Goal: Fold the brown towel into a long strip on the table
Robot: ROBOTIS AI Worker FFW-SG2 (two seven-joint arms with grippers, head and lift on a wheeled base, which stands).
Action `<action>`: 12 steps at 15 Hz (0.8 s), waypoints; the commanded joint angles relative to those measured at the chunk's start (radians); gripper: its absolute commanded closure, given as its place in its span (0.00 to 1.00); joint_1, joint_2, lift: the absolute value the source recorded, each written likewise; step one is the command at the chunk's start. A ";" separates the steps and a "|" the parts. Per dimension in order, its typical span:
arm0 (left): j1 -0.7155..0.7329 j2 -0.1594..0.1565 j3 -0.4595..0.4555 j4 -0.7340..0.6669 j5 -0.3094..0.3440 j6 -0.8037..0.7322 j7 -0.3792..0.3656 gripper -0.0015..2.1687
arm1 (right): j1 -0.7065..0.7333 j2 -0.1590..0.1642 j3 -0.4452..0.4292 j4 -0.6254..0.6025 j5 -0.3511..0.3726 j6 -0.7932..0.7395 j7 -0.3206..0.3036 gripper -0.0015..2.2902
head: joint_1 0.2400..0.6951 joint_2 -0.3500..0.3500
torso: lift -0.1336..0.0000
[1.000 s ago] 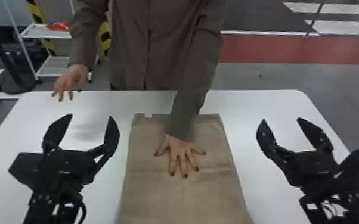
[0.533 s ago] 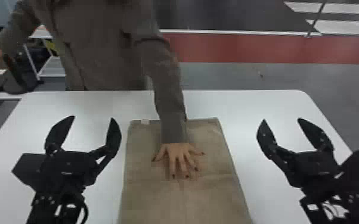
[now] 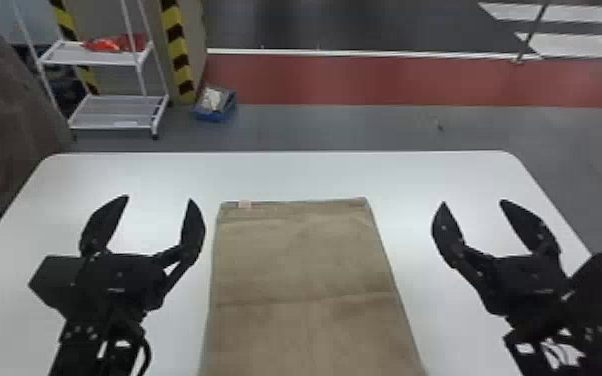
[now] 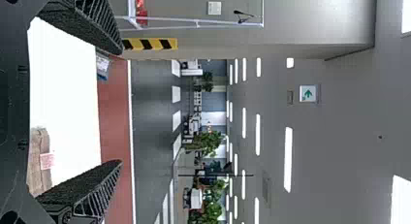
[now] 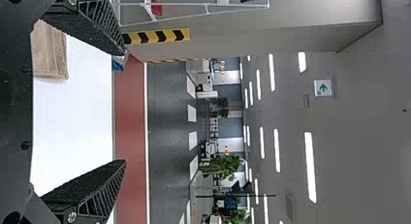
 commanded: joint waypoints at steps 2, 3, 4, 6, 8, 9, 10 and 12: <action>-0.091 -0.001 -0.017 0.117 0.015 0.003 -0.008 0.04 | -0.022 0.000 0.003 0.054 0.009 0.000 0.000 0.04 | 1.00 0.44 | 0.14; -0.128 -0.001 -0.021 0.165 0.016 0.000 -0.011 0.04 | -0.027 -0.002 0.003 0.066 0.017 0.000 0.000 0.04 | 1.00 0.44 | 0.14; -0.168 0.001 -0.021 0.214 0.013 0.000 -0.025 0.04 | -0.030 -0.007 -0.002 0.072 0.018 0.003 0.000 0.04 | 1.00 0.44 | 0.14; -0.233 0.003 -0.014 0.292 0.024 0.000 -0.061 0.04 | -0.032 -0.014 -0.008 0.083 0.020 0.012 0.000 0.04 | 1.00 0.43 | 0.14; -0.288 0.004 -0.006 0.372 0.024 0.000 -0.109 0.09 | -0.041 -0.017 -0.006 0.103 0.020 0.012 0.000 0.04 | 1.00 0.43 | 0.14; -0.300 0.006 0.002 0.393 0.027 0.000 -0.117 0.11 | -0.048 -0.020 0.000 0.114 0.021 0.012 0.000 0.04 | 1.00 0.42 | 0.14; -0.311 0.004 0.009 0.418 0.027 0.000 -0.137 0.11 | -0.056 -0.022 0.004 0.120 0.023 0.015 0.000 0.04 | 1.00 0.42 | 0.14; -0.334 0.001 0.013 0.487 0.025 -0.034 -0.172 0.11 | -0.064 -0.028 0.009 0.125 0.023 0.027 0.000 0.04 | 1.00 0.44 | 0.14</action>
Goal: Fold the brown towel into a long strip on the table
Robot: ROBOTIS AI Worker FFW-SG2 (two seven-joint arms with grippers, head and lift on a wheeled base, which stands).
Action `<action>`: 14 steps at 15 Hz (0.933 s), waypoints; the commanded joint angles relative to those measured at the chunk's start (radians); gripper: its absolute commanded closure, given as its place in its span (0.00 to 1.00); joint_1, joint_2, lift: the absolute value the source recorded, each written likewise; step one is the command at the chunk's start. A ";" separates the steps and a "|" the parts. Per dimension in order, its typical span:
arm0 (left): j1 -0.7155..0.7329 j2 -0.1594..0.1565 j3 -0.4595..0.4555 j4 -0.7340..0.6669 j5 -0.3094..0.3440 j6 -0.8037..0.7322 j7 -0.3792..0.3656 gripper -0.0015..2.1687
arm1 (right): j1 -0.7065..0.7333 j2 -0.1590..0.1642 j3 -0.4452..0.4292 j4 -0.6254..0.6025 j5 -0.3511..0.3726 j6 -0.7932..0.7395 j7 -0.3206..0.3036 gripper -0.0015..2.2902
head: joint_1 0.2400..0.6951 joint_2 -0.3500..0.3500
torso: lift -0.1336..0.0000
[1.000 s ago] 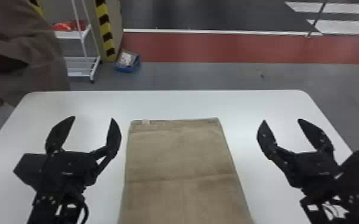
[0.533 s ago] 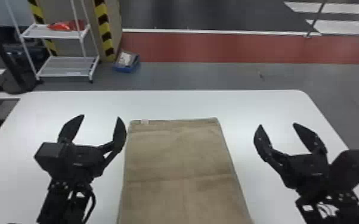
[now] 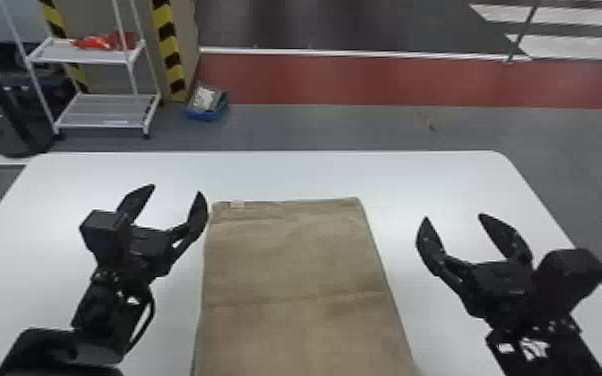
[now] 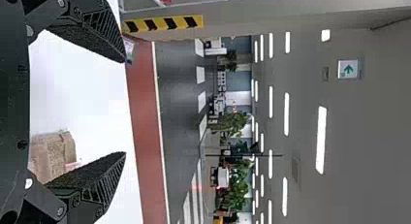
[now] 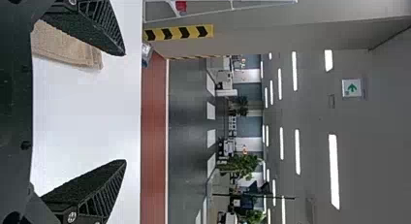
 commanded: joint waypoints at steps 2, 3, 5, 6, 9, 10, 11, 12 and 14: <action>-0.025 0.000 0.002 0.087 -0.002 -0.042 -0.056 0.12 | -0.025 -0.016 0.025 0.026 -0.001 0.007 0.001 0.04 | 1.00 0.44 | 0.14; -0.025 0.002 0.002 0.097 -0.004 -0.042 -0.073 0.13 | -0.032 -0.022 0.031 0.032 -0.001 0.013 0.001 0.04 | 1.00 0.44 | 0.14; -0.025 -0.002 0.002 0.103 -0.010 -0.027 -0.088 0.15 | -0.057 -0.035 0.048 0.060 -0.006 0.013 0.001 0.04 | 1.00 0.45 | 0.14; -0.025 -0.003 -0.001 0.103 -0.024 -0.015 -0.088 0.15 | -0.074 -0.045 0.062 0.080 -0.012 0.013 0.001 0.04 | 1.00 0.45 | 0.14; -0.025 -0.005 -0.010 0.112 -0.033 0.037 -0.087 0.15 | -0.112 -0.067 0.106 0.127 -0.023 0.016 0.001 0.04 | 1.00 0.46 | 0.14; -0.025 -0.005 -0.013 0.112 -0.036 0.041 -0.084 0.15 | -0.117 -0.067 0.114 0.135 -0.021 0.016 0.001 0.04 | 1.00 0.47 | 0.14; -0.025 -0.006 -0.016 0.112 -0.044 0.065 -0.079 0.15 | -0.117 -0.067 0.120 0.137 -0.021 0.013 0.002 0.04 | 1.00 0.47 | 0.14; -0.025 -0.008 -0.018 0.112 -0.059 0.074 -0.075 0.15 | -0.117 -0.067 0.123 0.140 -0.021 0.013 0.001 0.04 | 1.00 0.48 | 0.14; -0.027 -0.012 -0.021 0.112 -0.060 0.077 -0.073 0.15 | -0.128 -0.073 0.123 0.153 -0.029 0.016 0.001 0.04 | 1.00 0.49 | 0.14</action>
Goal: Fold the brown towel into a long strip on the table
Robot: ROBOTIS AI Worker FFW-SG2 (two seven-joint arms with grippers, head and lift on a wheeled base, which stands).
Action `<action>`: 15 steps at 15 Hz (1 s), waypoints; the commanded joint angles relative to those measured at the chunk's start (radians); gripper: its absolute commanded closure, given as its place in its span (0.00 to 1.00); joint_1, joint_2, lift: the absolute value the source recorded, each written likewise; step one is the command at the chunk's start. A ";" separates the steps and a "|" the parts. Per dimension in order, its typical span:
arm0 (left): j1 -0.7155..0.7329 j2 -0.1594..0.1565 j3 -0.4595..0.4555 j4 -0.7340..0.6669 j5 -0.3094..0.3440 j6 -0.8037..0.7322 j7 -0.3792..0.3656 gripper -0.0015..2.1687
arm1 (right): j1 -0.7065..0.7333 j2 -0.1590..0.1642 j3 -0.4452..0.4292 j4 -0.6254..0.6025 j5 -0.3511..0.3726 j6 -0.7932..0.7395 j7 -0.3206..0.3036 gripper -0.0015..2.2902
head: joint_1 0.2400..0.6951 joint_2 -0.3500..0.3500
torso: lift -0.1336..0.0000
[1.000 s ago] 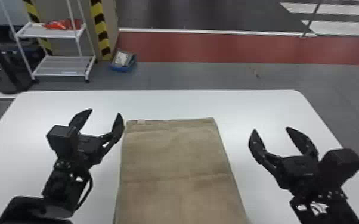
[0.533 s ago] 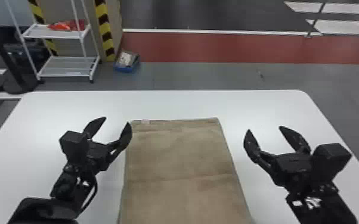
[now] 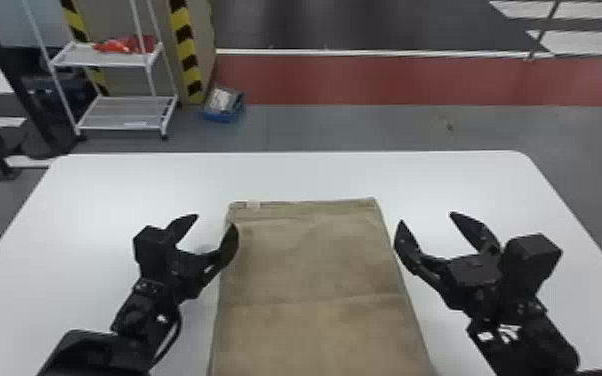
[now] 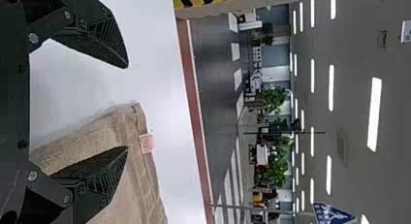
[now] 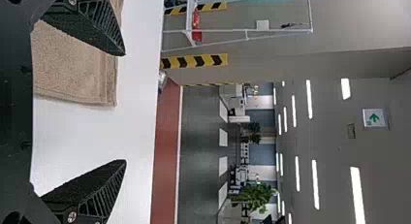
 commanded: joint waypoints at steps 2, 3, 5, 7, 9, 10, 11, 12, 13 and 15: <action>-0.001 -0.003 -0.020 0.000 -0.005 0.024 -0.006 0.15 | -0.012 -0.017 0.001 0.012 -0.017 0.005 0.000 0.04 | 1.00 0.49 | 0.14; -0.001 -0.003 -0.022 -0.005 -0.002 0.024 -0.012 0.15 | -0.015 -0.019 0.001 0.012 -0.017 0.008 0.000 0.04 | 1.00 0.48 | 0.14; 0.009 -0.005 -0.029 -0.025 0.001 0.043 -0.043 0.15 | -0.023 -0.017 -0.001 0.015 -0.016 0.021 0.000 0.04 | 1.00 0.46 | 0.14; 0.012 -0.005 -0.052 -0.041 0.000 0.055 -0.052 0.16 | -0.023 -0.019 -0.002 0.015 -0.016 0.024 0.000 0.04 | 1.00 0.44 | 0.14; 0.012 -0.005 -0.060 -0.046 -0.002 0.076 -0.063 0.24 | -0.025 -0.019 -0.001 0.014 -0.016 0.024 0.000 0.04 | 1.00 0.42 | 0.14; 0.012 -0.005 -0.060 -0.046 -0.003 0.104 -0.063 0.24 | -0.025 -0.019 -0.001 0.014 -0.014 0.027 0.000 0.04 | 1.00 0.41 | 0.14; 0.012 -0.005 -0.062 -0.046 -0.009 0.107 -0.063 0.24 | -0.025 -0.020 -0.001 0.012 -0.016 0.027 0.000 0.04 | 1.00 0.41 | 0.14; 0.011 -0.005 -0.062 -0.046 -0.011 0.107 -0.061 0.24 | -0.025 -0.022 -0.002 0.012 -0.017 0.030 0.000 0.04 | 1.00 0.40 | 0.14; 0.009 -0.006 -0.062 -0.046 -0.011 0.107 -0.057 0.24 | -0.023 -0.024 -0.002 0.009 -0.017 0.030 0.000 0.04 | 1.00 0.40 | 0.14; 0.006 -0.006 -0.062 -0.045 -0.013 0.107 -0.049 0.24 | -0.022 -0.024 -0.001 0.009 -0.017 0.030 0.000 0.04 | 1.00 0.40 | 0.14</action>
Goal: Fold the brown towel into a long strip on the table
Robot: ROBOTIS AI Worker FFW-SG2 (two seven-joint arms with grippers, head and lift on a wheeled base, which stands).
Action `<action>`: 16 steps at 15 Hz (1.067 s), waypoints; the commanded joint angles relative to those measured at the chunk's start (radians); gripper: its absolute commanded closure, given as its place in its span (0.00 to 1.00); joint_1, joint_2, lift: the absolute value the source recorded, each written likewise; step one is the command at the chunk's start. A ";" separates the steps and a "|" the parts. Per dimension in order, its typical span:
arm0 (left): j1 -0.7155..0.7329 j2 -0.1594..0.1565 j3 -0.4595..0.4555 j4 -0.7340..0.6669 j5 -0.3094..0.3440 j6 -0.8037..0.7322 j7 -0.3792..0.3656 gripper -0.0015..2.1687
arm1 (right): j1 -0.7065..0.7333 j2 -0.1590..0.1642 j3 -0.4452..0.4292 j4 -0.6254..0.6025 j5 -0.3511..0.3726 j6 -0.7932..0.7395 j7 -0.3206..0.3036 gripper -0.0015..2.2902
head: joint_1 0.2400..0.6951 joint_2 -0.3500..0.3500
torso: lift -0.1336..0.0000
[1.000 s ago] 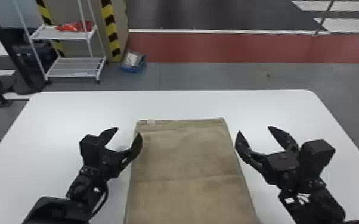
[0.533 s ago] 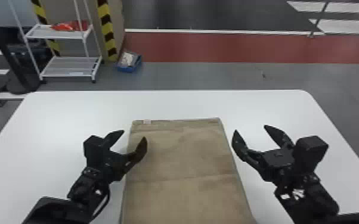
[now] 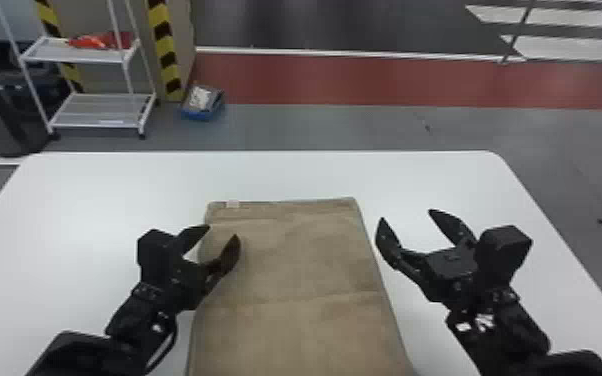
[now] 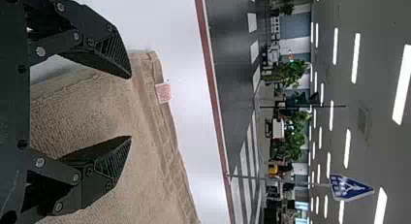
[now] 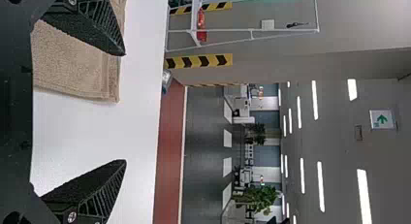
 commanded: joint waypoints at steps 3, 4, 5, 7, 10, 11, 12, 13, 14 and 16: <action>-0.002 0.001 0.005 0.001 -0.013 0.037 -0.003 0.24 | 0.002 0.000 0.000 0.002 0.000 0.000 0.000 0.04 | 1.00 0.41 | 0.14; -0.002 0.001 0.008 0.000 -0.013 0.052 -0.012 0.30 | 0.002 0.000 0.000 0.002 0.000 0.000 0.000 0.04 | 1.00 0.41 | 0.14; -0.002 0.000 0.011 0.000 -0.013 0.052 -0.009 0.40 | 0.002 -0.001 0.000 0.002 0.000 0.003 0.000 0.04 | 1.00 0.41 | 0.14; -0.002 0.001 0.014 0.000 -0.013 0.052 -0.006 0.41 | 0.000 0.000 0.000 0.003 0.000 0.000 0.000 0.04 | 1.00 0.41 | 0.14; 0.001 0.001 0.014 -0.005 -0.012 0.046 0.000 0.41 | 0.000 0.000 0.000 0.005 0.000 0.003 0.000 0.04 | 1.00 0.42 | 0.14; 0.006 0.001 0.014 -0.014 -0.012 0.040 0.005 0.41 | 0.000 0.000 0.000 0.005 0.000 0.003 0.000 0.04 | 1.00 0.42 | 0.14; 0.007 0.001 0.012 -0.031 -0.012 0.037 0.011 0.41 | 0.000 0.000 0.000 0.005 0.000 0.003 0.000 0.04 | 1.00 0.42 | 0.14; 0.020 0.001 0.009 -0.043 -0.013 0.022 0.023 0.41 | 0.000 0.000 -0.001 0.005 0.000 0.003 0.000 0.04 | 1.00 0.42 | 0.14; 0.035 0.001 0.011 -0.075 -0.015 0.022 0.023 0.43 | 0.000 0.000 -0.001 0.005 -0.002 0.003 0.000 0.04 | 1.00 0.42 | 0.14; 0.060 0.001 0.018 -0.115 -0.015 0.031 0.023 0.69 | 0.000 0.000 -0.001 0.005 -0.007 0.006 0.000 0.04 | 1.00 0.42 | 0.14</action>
